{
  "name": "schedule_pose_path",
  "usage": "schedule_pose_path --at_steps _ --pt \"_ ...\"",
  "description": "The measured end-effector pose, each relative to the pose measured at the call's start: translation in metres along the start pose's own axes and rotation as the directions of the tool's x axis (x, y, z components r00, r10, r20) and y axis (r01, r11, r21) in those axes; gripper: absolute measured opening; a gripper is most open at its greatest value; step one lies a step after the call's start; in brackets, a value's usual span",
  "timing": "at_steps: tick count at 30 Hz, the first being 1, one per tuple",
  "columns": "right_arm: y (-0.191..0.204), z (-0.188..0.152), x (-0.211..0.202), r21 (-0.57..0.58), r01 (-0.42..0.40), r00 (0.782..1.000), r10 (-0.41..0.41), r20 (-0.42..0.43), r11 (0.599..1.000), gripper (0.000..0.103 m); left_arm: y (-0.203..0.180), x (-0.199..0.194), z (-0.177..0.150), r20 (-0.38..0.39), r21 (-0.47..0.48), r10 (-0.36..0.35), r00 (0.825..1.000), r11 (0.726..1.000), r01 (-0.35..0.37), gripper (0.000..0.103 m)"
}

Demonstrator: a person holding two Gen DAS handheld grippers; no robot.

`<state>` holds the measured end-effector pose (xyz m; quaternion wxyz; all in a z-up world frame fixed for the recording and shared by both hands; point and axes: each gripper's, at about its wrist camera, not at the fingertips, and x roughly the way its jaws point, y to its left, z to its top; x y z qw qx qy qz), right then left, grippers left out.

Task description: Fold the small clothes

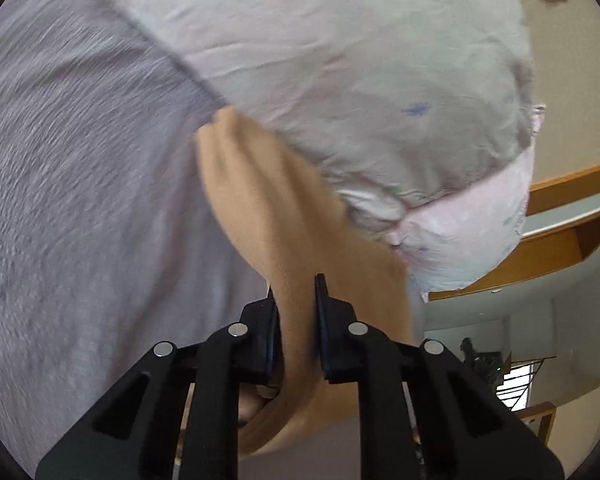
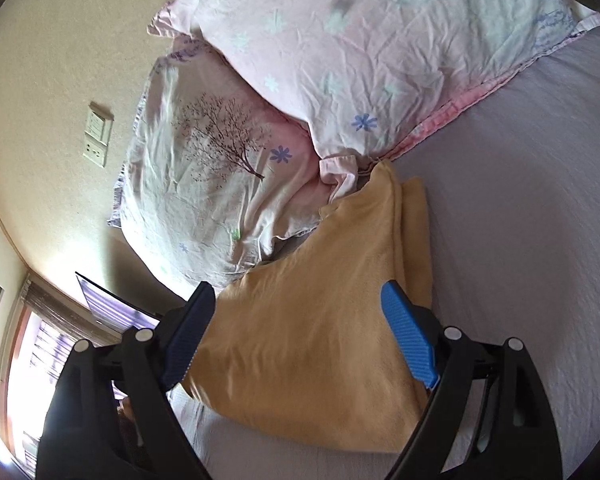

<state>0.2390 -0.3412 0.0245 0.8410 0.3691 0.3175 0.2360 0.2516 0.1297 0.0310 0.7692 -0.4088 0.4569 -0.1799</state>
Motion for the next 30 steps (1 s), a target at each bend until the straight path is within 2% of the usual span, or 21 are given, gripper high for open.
schedule_pose_path --at_steps 3,5,7,10,12,13,15,16,17,18,19,20,22,23,25,28,30 --pt "-0.004 -0.002 -0.023 0.004 -0.018 0.998 0.017 0.052 1.000 0.085 -0.057 0.008 -0.004 0.018 0.035 -0.078 0.997 0.996 0.077 0.015" --pt "-0.008 -0.004 -0.035 0.017 -0.022 0.997 0.021 0.078 1.000 0.085 -0.105 0.031 -0.015 0.001 0.082 -0.143 0.990 0.986 0.143 0.015" --pt "-0.015 -0.006 -0.045 0.030 -0.020 0.995 0.017 0.096 0.999 0.085 -0.150 0.073 -0.035 -0.061 0.133 -0.191 0.980 0.971 0.198 0.015" --pt "-0.031 -0.012 -0.053 0.074 -0.005 0.995 -0.003 0.099 0.997 0.085 -0.181 0.137 -0.066 -0.155 0.151 -0.194 0.969 0.964 0.217 0.015" --pt "-0.037 -0.015 -0.056 0.090 0.009 0.996 -0.016 0.084 0.996 0.085 -0.187 0.185 -0.088 -0.266 0.114 -0.191 0.945 0.967 0.227 0.016" --pt "-0.037 -0.015 -0.058 0.087 0.015 0.997 -0.022 0.074 0.996 0.085 -0.185 0.198 -0.094 -0.317 0.081 -0.216 0.923 0.964 0.254 0.016" --pt "-0.033 -0.015 -0.062 0.051 0.022 0.998 -0.025 0.062 0.998 0.085 -0.181 0.200 -0.102 -0.381 0.012 -0.339 0.860 0.929 0.371 0.016" --pt "-0.029 -0.014 -0.063 0.026 0.023 0.998 -0.025 0.059 0.999 0.085 -0.182 0.192 -0.101 -0.371 0.025 -0.355 0.858 0.920 0.392 0.025" --pt "-0.025 -0.013 -0.062 0.009 0.021 0.998 -0.022 0.053 1.000 0.085 -0.182 0.172 -0.098 -0.333 0.073 -0.365 0.869 0.909 0.410 0.035" --pt "-0.021 -0.012 -0.061 -0.005 0.016 0.999 -0.016 0.043 1.000 0.085 -0.180 0.153 -0.094 -0.291 0.114 -0.369 0.883 0.903 0.415 0.064" --pt "-0.016 -0.012 -0.059 -0.019 0.010 0.999 -0.009 0.030 1.000 0.085 -0.176 0.138 -0.092 -0.257 0.143 -0.363 0.896 0.902 0.407 0.074" --pt "-0.009 -0.012 -0.054 -0.043 0.023 1.000 -0.023 -0.002 0.999 0.082 -0.168 0.117 -0.088 -0.210 0.194 -0.337 0.918 0.906 0.377 0.074" --pt "0.002 -0.015 -0.051 -0.086 0.054 0.998 -0.057 -0.033 0.995 0.076 -0.159 0.095 -0.083 -0.166 0.284 -0.255 0.952 0.913 0.294 0.074" --pt "0.007 -0.018 -0.052 -0.106 0.064 0.997 -0.067 -0.032 0.992 0.073 -0.154 0.087 -0.084 -0.145 0.320 -0.218 0.965 0.913 0.254 0.074" --pt "0.016 -0.026 -0.054 -0.146 0.088 0.995 -0.093 -0.028 0.985 0.072 -0.142 0.075 -0.089 -0.112 0.384 -0.139 0.984 0.907 0.172 0.074" --pt "0.019 -0.032 -0.049 -0.156 0.111 0.992 -0.119 -0.041 0.981 0.073 -0.123 0.073 -0.085 -0.079 0.393 -0.061 0.995 0.915 0.087 0.074" --pt "0.010 -0.031 -0.045 -0.109 0.132 0.988 -0.139 -0.061 0.985 0.083 -0.107 0.085 -0.078 -0.095 0.333 -0.038 0.995 0.941 0.068 0.074"
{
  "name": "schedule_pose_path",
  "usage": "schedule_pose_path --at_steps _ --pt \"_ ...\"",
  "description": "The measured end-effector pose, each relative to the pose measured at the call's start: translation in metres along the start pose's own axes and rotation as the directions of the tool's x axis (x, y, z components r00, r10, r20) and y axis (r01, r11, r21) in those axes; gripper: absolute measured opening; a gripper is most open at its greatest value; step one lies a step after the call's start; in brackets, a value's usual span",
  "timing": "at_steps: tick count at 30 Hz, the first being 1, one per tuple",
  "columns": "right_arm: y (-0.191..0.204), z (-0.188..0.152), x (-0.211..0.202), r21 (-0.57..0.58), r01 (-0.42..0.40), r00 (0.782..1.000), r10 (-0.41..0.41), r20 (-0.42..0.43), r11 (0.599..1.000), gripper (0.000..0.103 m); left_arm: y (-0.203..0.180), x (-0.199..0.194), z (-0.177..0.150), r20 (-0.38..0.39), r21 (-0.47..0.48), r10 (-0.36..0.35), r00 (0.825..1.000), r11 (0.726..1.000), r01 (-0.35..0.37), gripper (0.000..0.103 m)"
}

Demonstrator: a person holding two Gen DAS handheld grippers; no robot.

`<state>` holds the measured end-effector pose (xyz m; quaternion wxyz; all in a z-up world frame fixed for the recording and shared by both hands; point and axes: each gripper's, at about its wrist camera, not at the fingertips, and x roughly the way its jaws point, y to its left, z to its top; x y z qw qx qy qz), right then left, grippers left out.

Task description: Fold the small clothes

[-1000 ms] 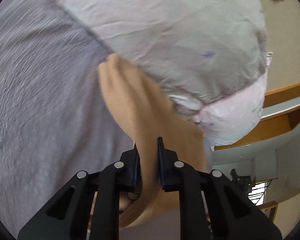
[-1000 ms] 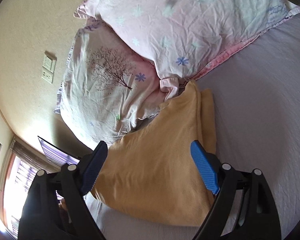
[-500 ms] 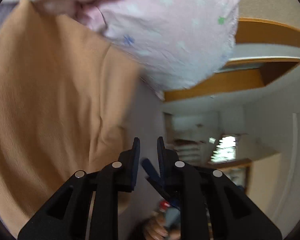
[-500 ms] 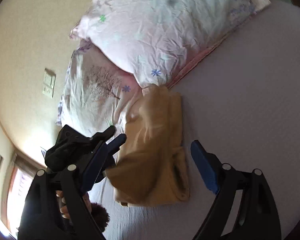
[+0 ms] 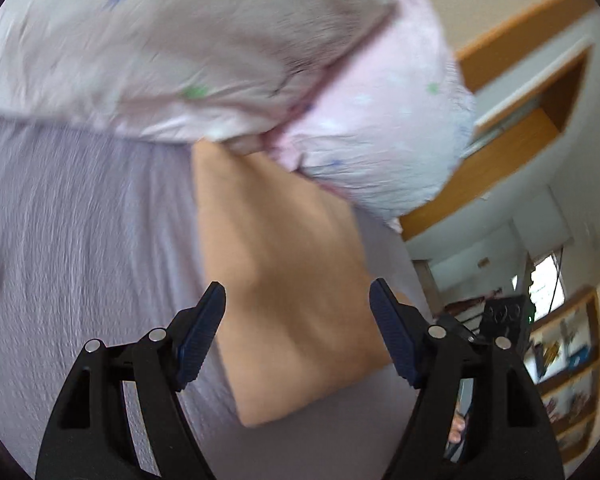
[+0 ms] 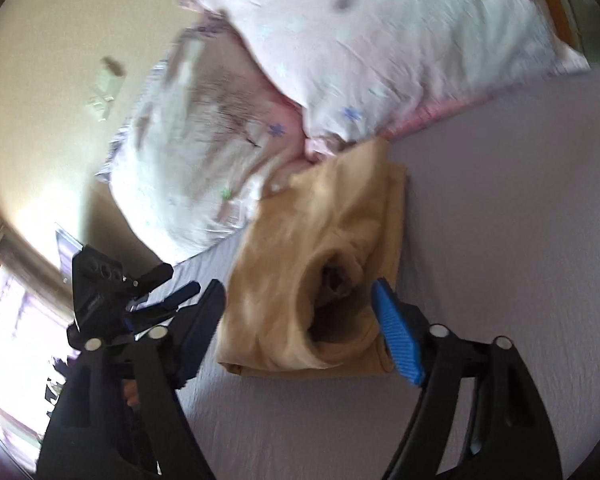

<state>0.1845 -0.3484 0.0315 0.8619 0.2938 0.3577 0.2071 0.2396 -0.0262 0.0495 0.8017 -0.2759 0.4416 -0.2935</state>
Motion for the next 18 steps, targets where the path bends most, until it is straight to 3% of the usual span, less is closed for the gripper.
schedule_pose_path --at_steps 2,8,11,12,13,15,18 --pt "-0.013 0.005 0.013 0.091 -0.002 0.999 0.006 -0.045 0.996 0.089 0.012 0.014 0.003 -0.035 -0.041 0.015 0.999 0.999 -0.017 0.074" --pt "-0.055 0.016 0.063 0.294 -0.063 0.979 0.116 -0.167 0.954 0.089 0.033 0.058 -0.002 -0.136 -0.101 0.028 0.990 0.994 -0.042 0.074" --pt "-0.061 0.018 0.074 0.299 -0.104 0.974 0.159 -0.164 0.949 0.077 0.037 0.061 -0.002 -0.111 -0.113 -0.011 0.994 0.994 -0.002 0.074" --pt "-0.062 0.016 0.077 0.308 -0.136 0.967 0.194 -0.167 0.942 0.056 0.038 0.062 -0.001 -0.109 -0.118 -0.026 0.994 0.993 0.013 0.072" --pt "-0.062 0.012 0.083 0.318 -0.164 0.956 0.229 -0.181 0.934 0.043 0.040 0.062 0.000 -0.111 -0.125 -0.048 0.993 0.992 0.034 0.056" --pt "-0.060 0.009 0.086 0.317 -0.196 0.951 0.258 -0.169 0.928 0.037 0.046 0.057 0.002 -0.105 -0.137 -0.073 0.992 0.989 0.058 0.038" --pt "-0.038 0.008 0.084 0.261 -0.268 0.936 0.315 -0.159 0.927 0.036 0.053 0.030 0.005 -0.071 -0.137 -0.117 0.991 0.985 0.107 0.034"
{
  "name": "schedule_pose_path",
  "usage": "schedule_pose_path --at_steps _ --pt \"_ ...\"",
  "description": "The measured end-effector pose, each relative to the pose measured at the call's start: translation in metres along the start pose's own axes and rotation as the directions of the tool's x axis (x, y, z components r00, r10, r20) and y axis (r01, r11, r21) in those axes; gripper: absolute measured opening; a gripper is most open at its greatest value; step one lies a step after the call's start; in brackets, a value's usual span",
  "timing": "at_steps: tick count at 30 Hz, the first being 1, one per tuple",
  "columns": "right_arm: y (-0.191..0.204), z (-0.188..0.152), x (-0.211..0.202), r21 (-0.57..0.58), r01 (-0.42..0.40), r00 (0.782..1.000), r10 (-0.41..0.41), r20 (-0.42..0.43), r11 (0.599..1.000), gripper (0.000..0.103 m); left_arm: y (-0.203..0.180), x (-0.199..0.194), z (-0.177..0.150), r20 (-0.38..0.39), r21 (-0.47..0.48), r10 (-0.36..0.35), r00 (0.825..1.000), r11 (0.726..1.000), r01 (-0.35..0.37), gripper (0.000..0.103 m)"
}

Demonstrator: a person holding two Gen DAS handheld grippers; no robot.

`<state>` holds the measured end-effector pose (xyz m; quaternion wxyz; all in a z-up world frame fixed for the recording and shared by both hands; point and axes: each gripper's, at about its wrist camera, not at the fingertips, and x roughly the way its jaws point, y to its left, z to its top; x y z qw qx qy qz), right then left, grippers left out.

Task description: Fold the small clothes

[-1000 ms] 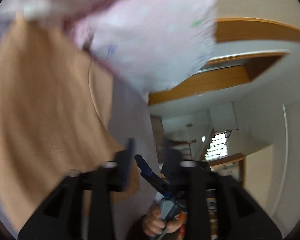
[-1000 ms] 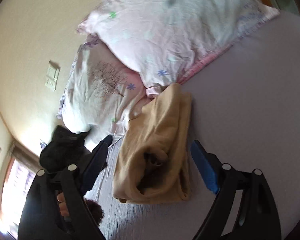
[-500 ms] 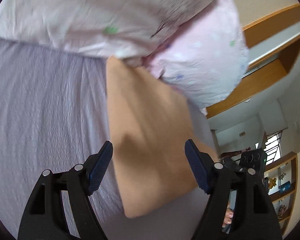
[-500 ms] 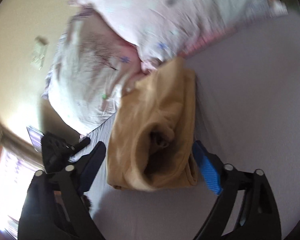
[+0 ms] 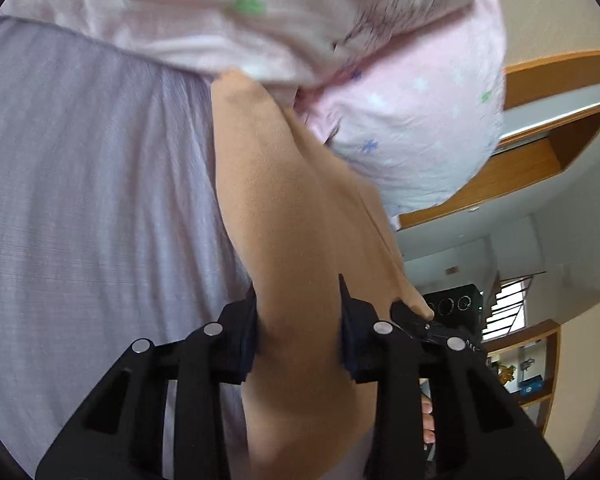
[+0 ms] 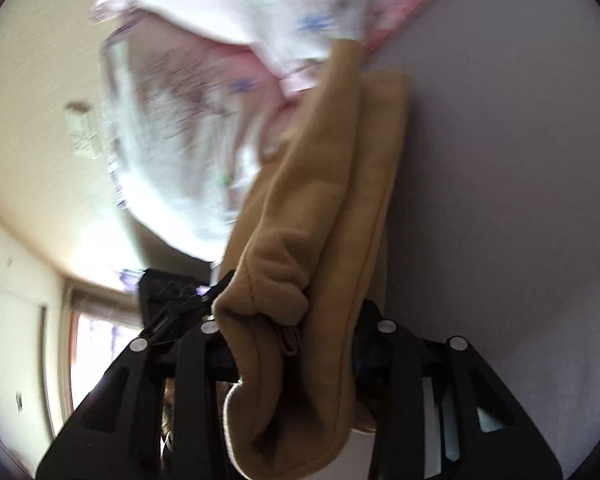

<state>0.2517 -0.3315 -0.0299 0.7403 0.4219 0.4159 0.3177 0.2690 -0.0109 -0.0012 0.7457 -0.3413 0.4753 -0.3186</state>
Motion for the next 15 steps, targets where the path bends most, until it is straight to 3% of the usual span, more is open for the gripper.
schedule_pose_path --at_steps 4,6,7,9,10,12,15 --pt "0.036 -0.013 0.026 -0.133 0.016 0.998 -0.024 -0.055 0.991 0.035 0.005 -0.049 -0.003 0.079 0.050 0.023 0.997 0.998 -0.027 0.035" --pt "0.039 -0.018 0.039 -0.164 0.090 0.992 -0.103 -0.077 0.982 0.040 0.013 -0.067 -0.008 0.099 0.072 0.103 0.990 0.991 -0.110 0.038" --pt "0.039 -0.024 0.041 -0.176 0.165 0.981 -0.180 -0.072 0.970 0.043 0.017 -0.076 -0.013 0.113 0.077 0.159 0.981 0.983 -0.168 0.039" --pt "0.041 -0.029 0.031 -0.179 0.235 0.970 -0.243 -0.021 0.955 0.054 0.021 -0.094 -0.021 0.140 0.090 0.192 0.971 0.974 -0.206 0.043" --pt "0.046 -0.032 0.016 -0.177 0.263 0.965 -0.258 0.047 0.948 0.057 0.021 -0.106 -0.026 0.161 0.102 0.195 0.968 0.972 -0.213 0.054" --pt "0.063 -0.039 -0.008 -0.208 0.268 0.959 -0.240 0.149 0.941 0.062 0.017 -0.123 -0.032 0.210 0.128 0.198 0.957 0.965 -0.228 0.057" --pt "0.090 -0.058 -0.019 -0.278 0.120 0.988 -0.087 0.129 0.953 0.071 -0.003 -0.129 -0.049 0.207 0.222 0.141 0.968 0.957 -0.187 0.061"
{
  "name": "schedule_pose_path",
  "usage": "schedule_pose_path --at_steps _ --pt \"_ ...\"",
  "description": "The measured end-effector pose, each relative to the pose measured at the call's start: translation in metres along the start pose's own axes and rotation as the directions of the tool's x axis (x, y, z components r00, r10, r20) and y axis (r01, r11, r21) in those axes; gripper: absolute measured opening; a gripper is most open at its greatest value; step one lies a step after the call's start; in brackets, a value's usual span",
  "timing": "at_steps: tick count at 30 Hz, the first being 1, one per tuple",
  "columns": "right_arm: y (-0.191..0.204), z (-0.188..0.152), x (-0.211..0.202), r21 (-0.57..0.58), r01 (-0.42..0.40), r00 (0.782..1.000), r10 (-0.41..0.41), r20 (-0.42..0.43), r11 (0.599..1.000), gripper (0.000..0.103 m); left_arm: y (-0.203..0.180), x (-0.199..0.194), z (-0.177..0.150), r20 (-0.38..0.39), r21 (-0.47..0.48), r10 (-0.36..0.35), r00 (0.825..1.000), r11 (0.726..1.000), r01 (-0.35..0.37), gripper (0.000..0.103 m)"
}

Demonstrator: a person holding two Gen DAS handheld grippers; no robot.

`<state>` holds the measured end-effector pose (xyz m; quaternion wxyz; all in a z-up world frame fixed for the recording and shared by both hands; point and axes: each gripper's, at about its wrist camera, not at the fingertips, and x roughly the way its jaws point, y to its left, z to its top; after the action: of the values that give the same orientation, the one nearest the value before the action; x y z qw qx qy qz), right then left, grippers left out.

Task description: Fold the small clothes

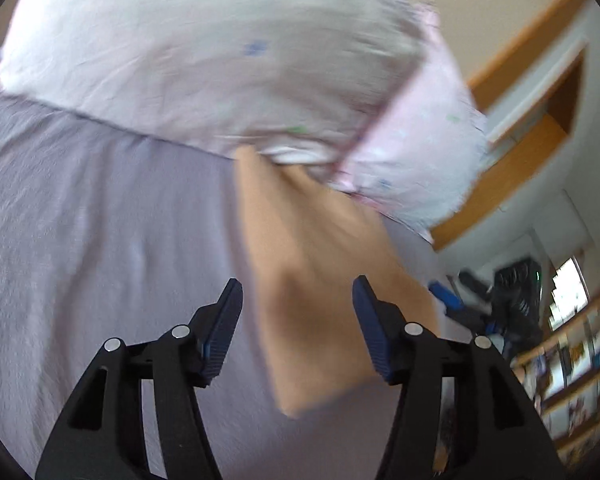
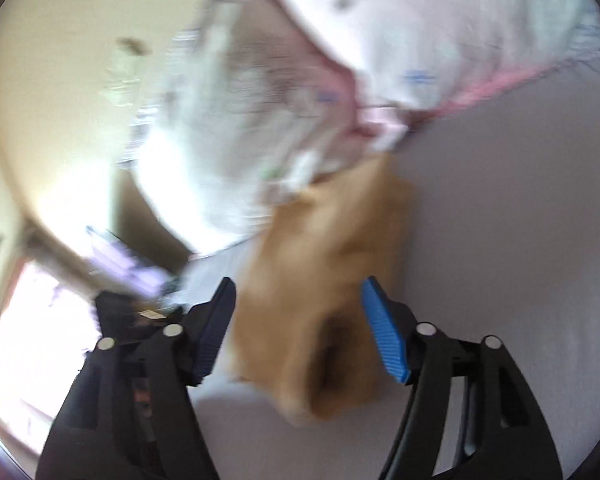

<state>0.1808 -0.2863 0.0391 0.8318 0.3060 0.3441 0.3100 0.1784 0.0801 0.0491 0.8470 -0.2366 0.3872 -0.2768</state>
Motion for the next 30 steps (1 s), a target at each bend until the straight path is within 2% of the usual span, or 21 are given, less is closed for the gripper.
schedule_pose_path --at_steps 2,3,5,7,8,9,10,11,12,13,14,16,17,18,19,20,23,26,29,30 --pt "0.016 -0.012 0.004 -0.019 -0.106 0.994 0.105 -0.040 0.994 0.078 -0.021 0.005 -0.012 -0.027 0.063 -0.058 0.998 0.996 0.060 0.069" --pt "0.020 -0.019 0.008 -0.017 -0.119 0.991 0.118 -0.061 0.993 0.080 -0.029 0.011 -0.018 -0.047 0.091 -0.065 0.997 0.993 0.069 0.071" --pt "0.015 -0.032 0.020 0.005 -0.054 0.993 0.054 -0.105 0.999 0.080 -0.043 0.030 -0.031 -0.107 0.148 -0.031 0.994 0.988 0.047 0.071" --pt "0.006 -0.041 0.031 0.030 0.063 0.989 -0.058 -0.134 0.998 0.078 -0.052 0.053 -0.042 -0.163 0.206 0.086 0.983 0.977 -0.051 0.070" --pt "0.000 -0.047 0.028 0.056 0.094 0.986 -0.086 -0.142 0.994 0.071 -0.053 0.054 -0.046 -0.167 0.224 0.113 0.979 0.972 -0.074 0.070" --pt "0.001 -0.050 0.024 0.059 0.101 0.987 -0.092 -0.132 0.993 0.070 -0.054 0.050 -0.051 -0.157 0.242 0.128 0.979 0.966 -0.088 0.070" --pt "0.004 -0.054 0.015 0.046 0.116 0.987 -0.111 -0.114 0.992 0.072 -0.055 0.044 -0.055 -0.140 0.252 0.141 0.980 0.962 -0.102 0.071" --pt "0.012 -0.059 0.004 0.011 0.166 0.983 -0.164 -0.088 0.986 0.083 -0.057 0.036 -0.058 -0.121 0.261 0.165 0.979 0.957 -0.129 0.072" --pt "0.023 -0.067 -0.007 -0.043 0.238 0.970 -0.240 -0.051 0.970 0.094 -0.057 0.029 -0.061 -0.108 0.263 0.195 0.975 0.951 -0.161 0.081" --pt "0.031 -0.073 -0.015 -0.083 0.281 0.959 -0.284 -0.026 0.956 0.096 -0.056 0.021 -0.066 -0.090 0.261 0.241 0.966 0.942 -0.210 0.091" --pt "0.037 -0.082 -0.022 -0.128 0.325 0.945 -0.328 -0.003 0.937 0.096 -0.056 0.016 -0.071 -0.070 0.257 0.278 0.958 0.933 -0.252 0.093" --pt "0.047 -0.095 -0.021 -0.208 0.432 0.899 -0.436 0.028 0.877 0.098 -0.054 0.015 -0.081 -0.068 0.251 0.338 0.939 0.916 -0.312 0.093" --pt "0.050 -0.101 -0.019 -0.249 0.497 0.863 -0.503 0.045 0.831 0.098 -0.050 0.014 -0.085 -0.073 0.248 0.361 0.930 0.910 -0.334 0.093" --pt "0.055 -0.110 -0.013 -0.293 0.567 0.814 -0.577 0.061 0.769 0.100 -0.050 0.018 -0.088 -0.082 0.251 0.390 0.917 0.899 -0.360 0.093" --pt "0.058 -0.115 -0.002 -0.322 0.604 0.783 -0.619 0.067 0.729 0.100 -0.049 0.021 -0.090 -0.088 0.260 0.407 0.909 0.890 -0.374 0.094" --pt "0.059 -0.120 0.002 -0.344 0.617 0.768 -0.637 0.069 0.707 0.101 -0.050 0.026 -0.093 -0.099 0.279 0.433 0.896 0.876 -0.393 0.094" --pt "0.049 -0.137 0.017 -0.382 0.622 0.750 -0.660 0.043 0.683 0.101 -0.049 0.036 -0.098 -0.108 0.324 0.477 0.872 0.846 -0.423 0.096" --pt "0.046 -0.141 0.038 -0.391 0.645 0.722 -0.691 0.032 0.656 0.101 -0.049 0.036 -0.100 -0.095 0.344 0.504 0.859 0.826 -0.446 0.096" --pt "0.045 -0.144 0.048 -0.412 0.667 0.690 -0.723 0.029 0.621 0.101 -0.049 0.035 -0.101 -0.092 0.344 0.511 0.854 0.822 -0.455 0.098" --pt "0.045 -0.146 0.049 -0.413 0.669 0.686 -0.727 0.026 0.617 0.101 -0.050 0.035 -0.103 -0.092 0.348 0.516 0.852 0.818 -0.458 0.099"
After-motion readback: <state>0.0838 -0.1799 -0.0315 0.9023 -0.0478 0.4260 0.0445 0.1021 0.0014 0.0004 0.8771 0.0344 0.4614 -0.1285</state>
